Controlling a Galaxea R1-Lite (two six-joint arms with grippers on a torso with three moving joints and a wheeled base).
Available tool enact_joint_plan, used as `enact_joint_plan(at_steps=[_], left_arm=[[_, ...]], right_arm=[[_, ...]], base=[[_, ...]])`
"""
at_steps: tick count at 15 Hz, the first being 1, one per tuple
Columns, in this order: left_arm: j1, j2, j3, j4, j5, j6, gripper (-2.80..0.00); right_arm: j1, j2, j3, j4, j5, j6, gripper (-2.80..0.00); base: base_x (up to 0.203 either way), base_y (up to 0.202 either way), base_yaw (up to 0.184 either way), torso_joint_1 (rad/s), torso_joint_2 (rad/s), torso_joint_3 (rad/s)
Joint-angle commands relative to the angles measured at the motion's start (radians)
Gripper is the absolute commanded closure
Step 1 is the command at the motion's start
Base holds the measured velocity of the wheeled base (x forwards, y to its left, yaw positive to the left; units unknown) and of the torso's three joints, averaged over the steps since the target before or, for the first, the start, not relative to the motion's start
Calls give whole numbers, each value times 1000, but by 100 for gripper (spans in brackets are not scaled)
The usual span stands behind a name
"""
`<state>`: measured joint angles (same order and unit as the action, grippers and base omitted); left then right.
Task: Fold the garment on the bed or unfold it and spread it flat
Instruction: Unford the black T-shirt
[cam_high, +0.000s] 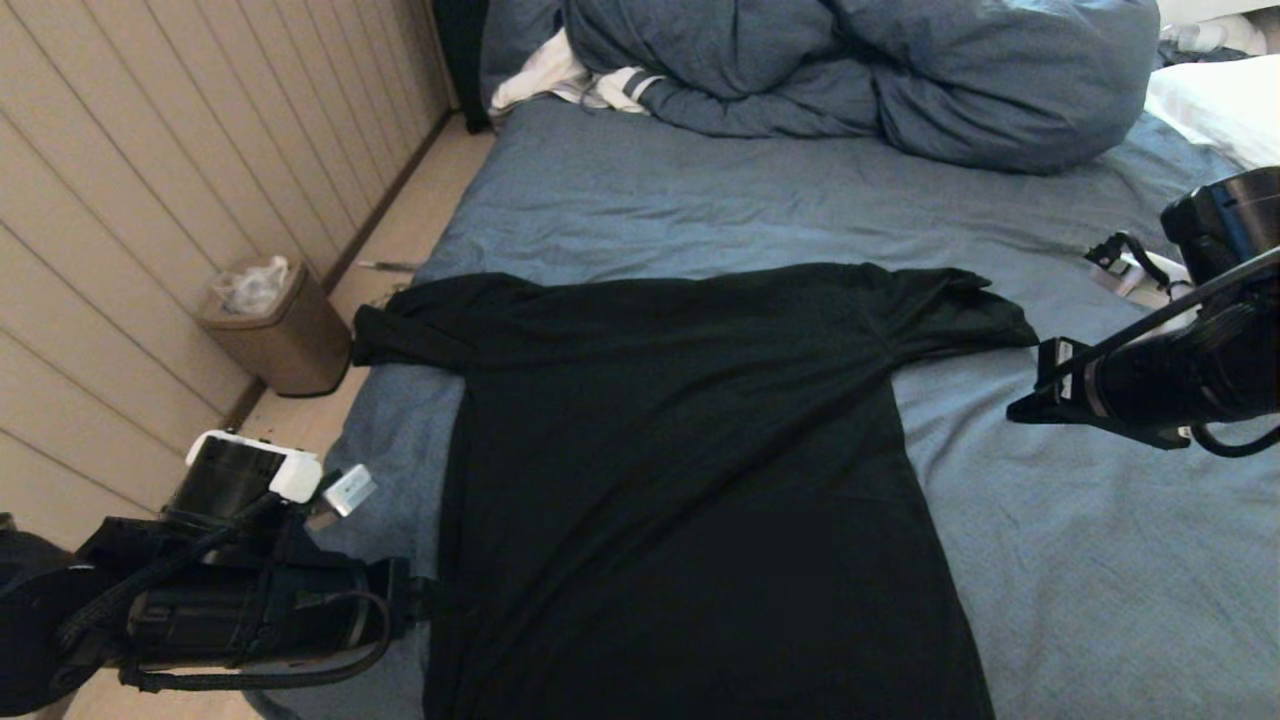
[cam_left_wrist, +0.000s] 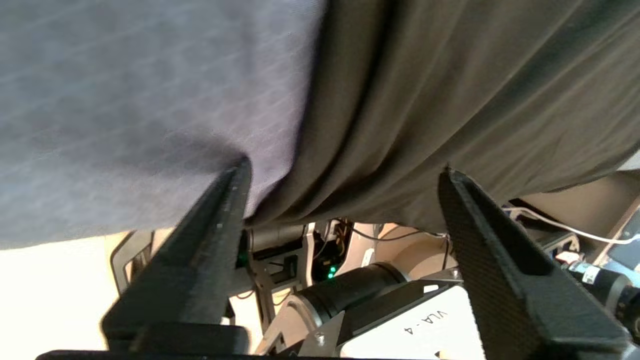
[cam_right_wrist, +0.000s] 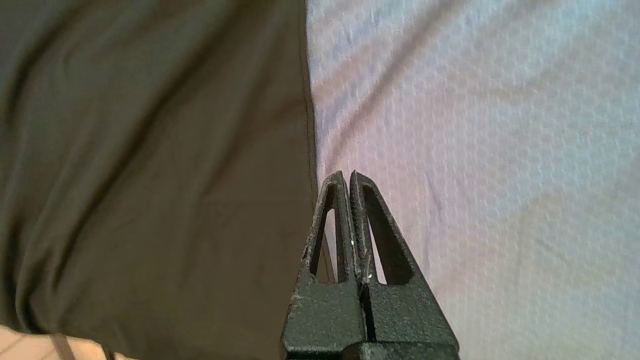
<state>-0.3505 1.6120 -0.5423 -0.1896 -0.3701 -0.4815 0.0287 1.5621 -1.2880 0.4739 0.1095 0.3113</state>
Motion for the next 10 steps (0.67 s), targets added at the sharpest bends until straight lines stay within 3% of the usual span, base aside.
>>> enact_joint_plan(at_steps=[1, 6, 9, 10], left_arm=[[-24, 17, -9, -3, -3, -4, -280], [-127, 20, -40, -5, 7, -58, -280], [-145, 36, -50, -8, 8, -68, -280], [-145, 36, -48, -11, 10, -67, 0]], right_arm=[[0, 26, 12, -34, 1, 2, 0], [0, 38, 30, -81, 3, -6, 0], [-1, 39, 33, -81, 4, -9, 0], [-1, 38, 35, -81, 4, -9, 0]], base=[[0, 0, 0, 0, 0, 0], [0, 0, 0, 0, 0, 0], [0, 0, 0, 0, 0, 0], [0, 0, 0, 0, 0, 0]])
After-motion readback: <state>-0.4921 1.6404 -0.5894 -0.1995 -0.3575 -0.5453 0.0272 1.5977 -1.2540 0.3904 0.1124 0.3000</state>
